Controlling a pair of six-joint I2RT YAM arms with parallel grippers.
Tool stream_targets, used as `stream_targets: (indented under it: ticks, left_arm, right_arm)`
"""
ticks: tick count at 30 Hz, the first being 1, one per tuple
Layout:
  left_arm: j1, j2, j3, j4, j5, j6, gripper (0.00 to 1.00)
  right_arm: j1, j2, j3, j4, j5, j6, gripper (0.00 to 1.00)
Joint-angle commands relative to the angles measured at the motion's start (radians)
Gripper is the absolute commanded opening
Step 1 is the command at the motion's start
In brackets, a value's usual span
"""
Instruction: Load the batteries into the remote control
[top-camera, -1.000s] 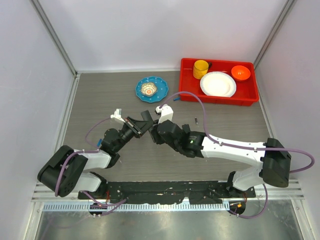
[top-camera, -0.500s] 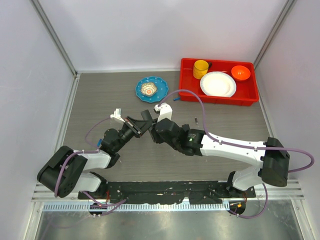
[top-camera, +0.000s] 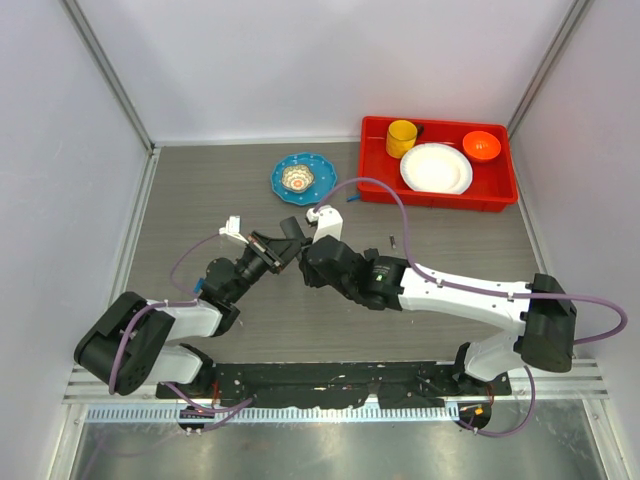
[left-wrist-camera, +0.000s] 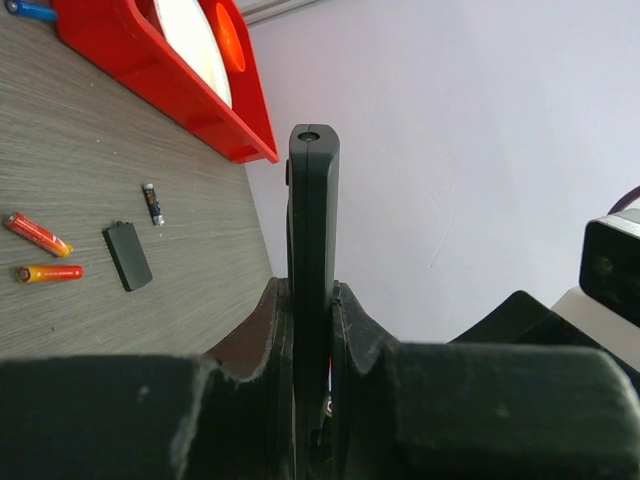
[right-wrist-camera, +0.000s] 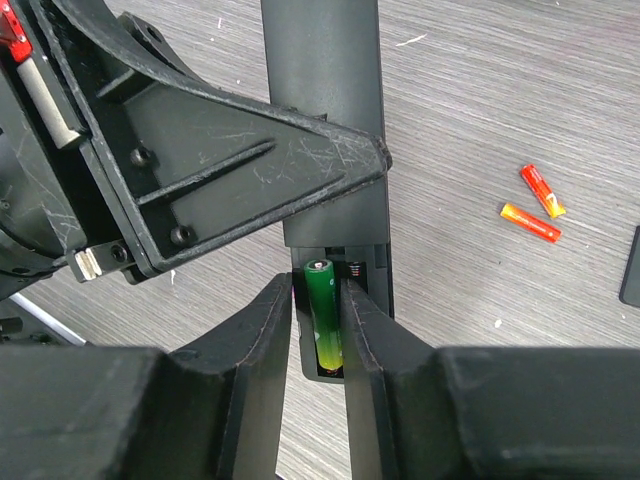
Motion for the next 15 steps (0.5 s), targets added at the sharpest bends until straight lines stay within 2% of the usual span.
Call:
stream_targets:
  ticks: [1, 15]
  left_arm:
    - [-0.001, -0.012, 0.005, 0.300, -0.022, -0.007, 0.00]
    - [-0.001, -0.003, 0.002, 0.300, -0.016, -0.004, 0.00]
  right_arm:
    - [0.011, 0.007, 0.039, -0.019, -0.003, 0.028, 0.31]
    - [0.013, -0.007, 0.079, -0.048, 0.025, 0.035, 0.40]
